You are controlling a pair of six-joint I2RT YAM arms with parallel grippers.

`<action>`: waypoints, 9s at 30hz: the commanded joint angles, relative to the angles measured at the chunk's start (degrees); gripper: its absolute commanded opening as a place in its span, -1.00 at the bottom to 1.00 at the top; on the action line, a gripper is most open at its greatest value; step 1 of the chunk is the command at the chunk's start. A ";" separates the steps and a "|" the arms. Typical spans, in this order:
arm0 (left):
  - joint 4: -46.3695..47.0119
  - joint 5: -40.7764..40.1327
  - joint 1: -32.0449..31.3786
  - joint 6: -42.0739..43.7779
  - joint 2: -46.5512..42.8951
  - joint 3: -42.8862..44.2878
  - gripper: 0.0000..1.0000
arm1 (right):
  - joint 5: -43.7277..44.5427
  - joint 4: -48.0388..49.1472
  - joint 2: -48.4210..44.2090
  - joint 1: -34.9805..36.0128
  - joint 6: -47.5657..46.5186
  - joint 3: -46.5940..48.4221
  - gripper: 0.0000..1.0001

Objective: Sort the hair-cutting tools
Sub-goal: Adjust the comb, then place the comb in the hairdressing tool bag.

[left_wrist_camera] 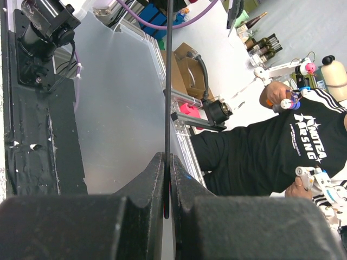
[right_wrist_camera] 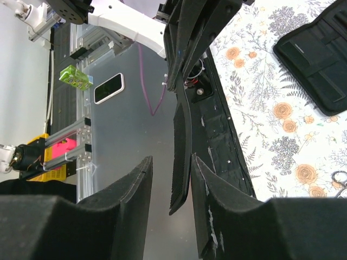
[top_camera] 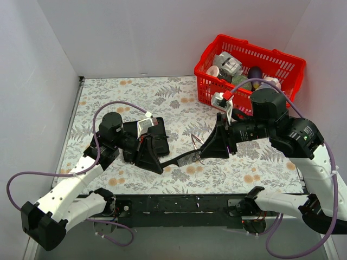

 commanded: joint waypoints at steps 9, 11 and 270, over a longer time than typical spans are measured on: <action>-3.09 0.33 -0.27 2.74 0.51 1.95 -1.00 | -2.07 -3.27 -1.53 -0.01 -0.89 1.00 -0.34; -3.44 0.24 -0.26 2.92 0.60 1.95 -1.00 | -2.25 -3.19 -1.53 -0.10 -0.89 0.64 -0.36; -18.56 -68.49 28.92 0.19 23.81 -6.49 0.97 | 14.45 70.03 60.08 -3.00 40.94 -26.43 -0.97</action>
